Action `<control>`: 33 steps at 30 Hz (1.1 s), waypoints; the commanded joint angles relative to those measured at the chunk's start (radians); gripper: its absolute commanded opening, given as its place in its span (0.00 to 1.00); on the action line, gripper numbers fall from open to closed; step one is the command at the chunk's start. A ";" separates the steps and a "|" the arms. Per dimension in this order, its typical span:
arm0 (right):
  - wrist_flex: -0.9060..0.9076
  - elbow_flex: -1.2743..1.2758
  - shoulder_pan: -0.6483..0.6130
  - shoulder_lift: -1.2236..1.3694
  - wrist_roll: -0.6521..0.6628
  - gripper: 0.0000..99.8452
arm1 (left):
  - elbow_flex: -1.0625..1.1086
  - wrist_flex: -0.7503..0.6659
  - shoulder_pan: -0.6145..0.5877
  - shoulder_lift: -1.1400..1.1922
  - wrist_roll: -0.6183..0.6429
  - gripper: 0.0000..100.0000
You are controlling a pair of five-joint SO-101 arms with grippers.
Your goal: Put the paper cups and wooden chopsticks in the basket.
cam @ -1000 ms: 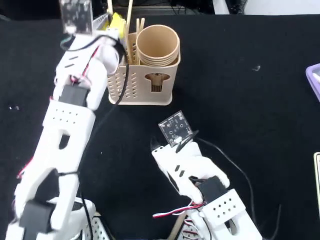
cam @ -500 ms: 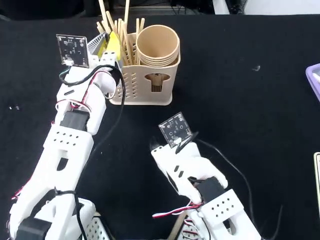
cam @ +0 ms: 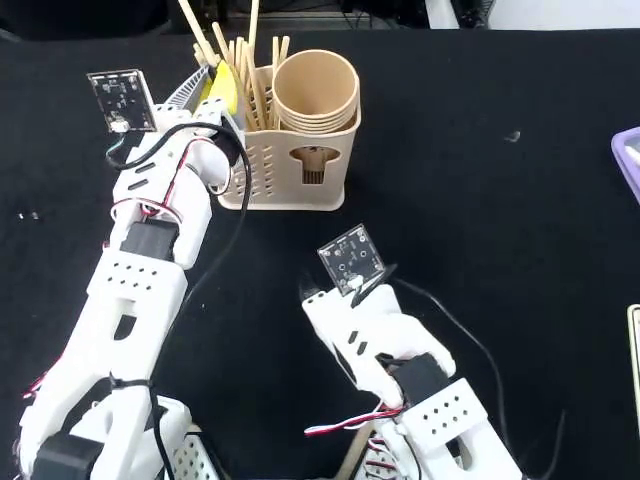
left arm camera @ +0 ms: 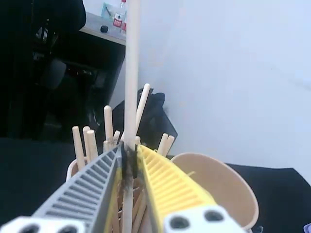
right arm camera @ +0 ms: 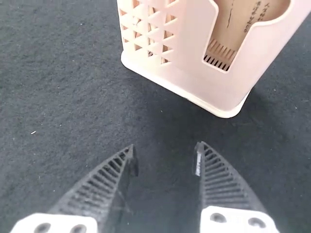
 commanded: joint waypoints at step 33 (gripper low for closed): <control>-0.043 -0.008 0.012 -0.024 0.021 0.04 | 0.130 1.053 -0.292 -0.773 -0.158 0.03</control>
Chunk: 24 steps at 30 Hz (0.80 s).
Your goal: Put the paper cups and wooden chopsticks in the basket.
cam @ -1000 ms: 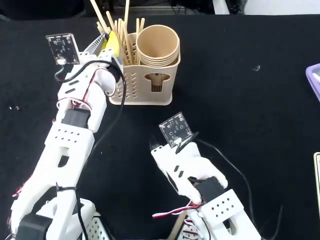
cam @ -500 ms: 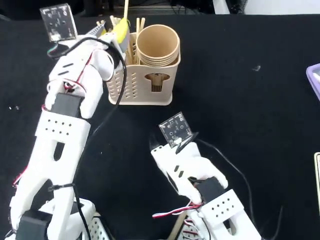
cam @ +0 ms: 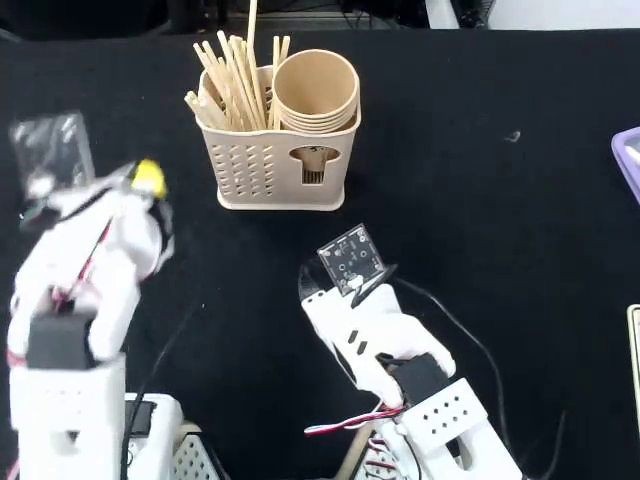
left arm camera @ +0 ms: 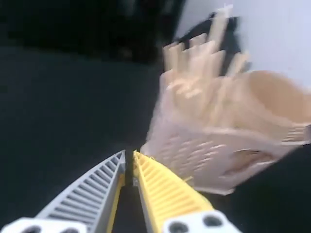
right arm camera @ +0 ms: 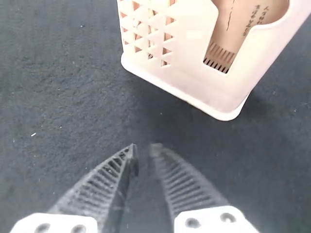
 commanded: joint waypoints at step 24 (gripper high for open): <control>0.180 -0.025 0.391 -0.024 -0.109 0.06 | 1.010 0.187 -0.061 -0.729 -0.020 0.03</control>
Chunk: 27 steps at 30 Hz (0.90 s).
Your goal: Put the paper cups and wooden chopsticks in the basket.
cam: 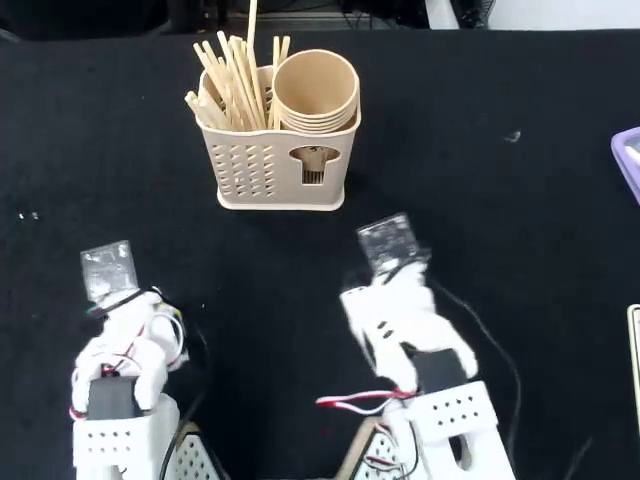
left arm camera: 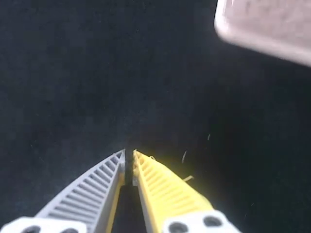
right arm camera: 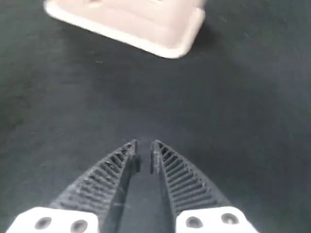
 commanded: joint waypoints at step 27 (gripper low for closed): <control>0.298 0.148 0.155 -0.259 -0.178 0.05 | 0.085 0.092 0.021 0.002 -0.160 0.03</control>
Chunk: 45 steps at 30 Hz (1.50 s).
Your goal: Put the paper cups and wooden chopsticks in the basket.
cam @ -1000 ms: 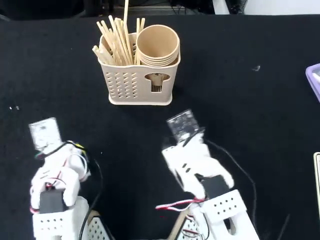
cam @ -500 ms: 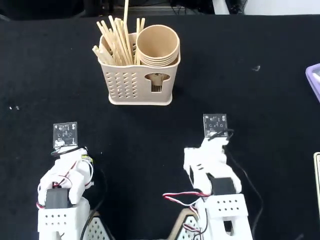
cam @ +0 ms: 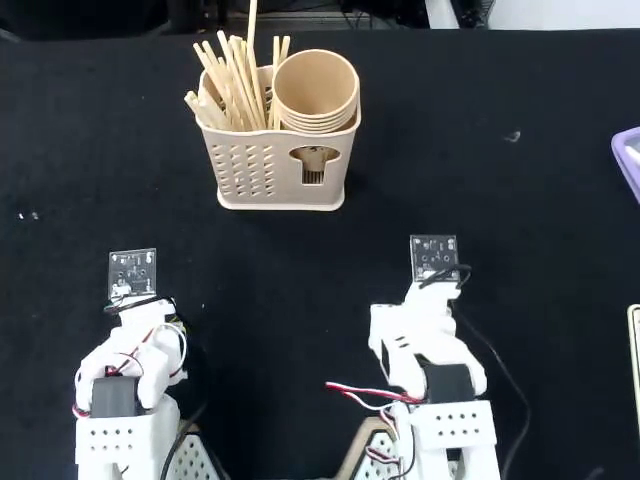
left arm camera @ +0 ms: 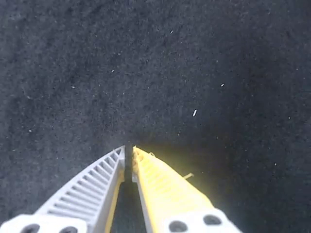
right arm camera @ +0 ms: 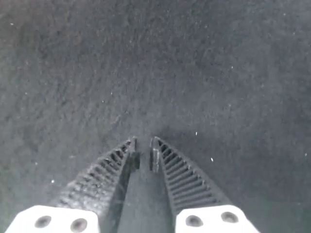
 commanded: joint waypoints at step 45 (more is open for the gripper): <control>0.292 -0.013 0.012 -0.302 -0.006 0.05 | 0.024 0.006 -0.111 0.000 0.002 0.03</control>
